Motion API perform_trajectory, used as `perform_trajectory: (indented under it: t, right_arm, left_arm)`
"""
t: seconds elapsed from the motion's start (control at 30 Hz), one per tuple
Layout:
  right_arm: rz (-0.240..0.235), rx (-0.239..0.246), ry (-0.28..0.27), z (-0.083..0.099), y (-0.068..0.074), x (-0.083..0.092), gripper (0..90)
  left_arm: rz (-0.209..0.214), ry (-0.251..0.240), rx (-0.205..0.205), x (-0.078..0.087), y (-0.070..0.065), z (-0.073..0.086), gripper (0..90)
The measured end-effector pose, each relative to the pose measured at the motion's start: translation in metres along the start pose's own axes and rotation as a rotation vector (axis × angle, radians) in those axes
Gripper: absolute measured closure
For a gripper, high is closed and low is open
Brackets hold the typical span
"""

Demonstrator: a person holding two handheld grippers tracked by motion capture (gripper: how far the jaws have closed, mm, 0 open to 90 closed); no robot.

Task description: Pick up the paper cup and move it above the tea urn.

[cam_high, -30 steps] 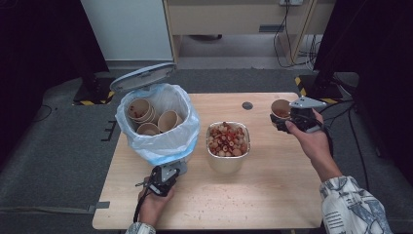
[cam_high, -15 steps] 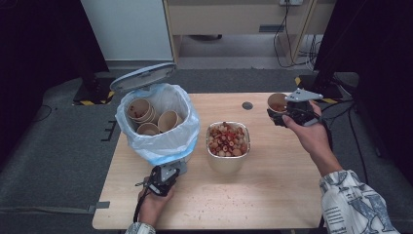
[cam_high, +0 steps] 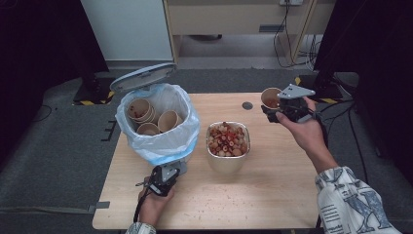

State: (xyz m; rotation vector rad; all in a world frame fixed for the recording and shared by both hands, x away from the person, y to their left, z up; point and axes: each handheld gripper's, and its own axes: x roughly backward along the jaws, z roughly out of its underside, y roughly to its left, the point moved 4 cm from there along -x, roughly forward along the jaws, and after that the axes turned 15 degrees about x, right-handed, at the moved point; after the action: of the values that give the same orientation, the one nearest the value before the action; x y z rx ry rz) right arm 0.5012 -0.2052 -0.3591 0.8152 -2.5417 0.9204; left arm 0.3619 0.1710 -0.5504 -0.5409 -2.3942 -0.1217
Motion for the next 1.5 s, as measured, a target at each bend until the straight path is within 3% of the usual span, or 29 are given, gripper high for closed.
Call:
perform_trajectory:
  t: [0.23, 0.9, 1.5]
  right_arm:
    - [0.010, 0.002, 0.000, -0.005, -0.006, 0.002, 28.3]
    - [-0.024, 0.010, -0.051, -0.026, -0.010, 0.003, 28.2]
    - [-0.056, 0.037, -0.074, -0.038, -0.004, -0.001, 28.2]
  left_arm:
    - [0.001, 0.004, -0.001, 0.000, 0.001, 0.000, 89.9]
    - [0.005, 0.003, 0.002, 0.000, 0.001, 0.000, 89.9]
    - [0.006, 0.002, 0.002, 0.000, 0.001, 0.000, 89.9]
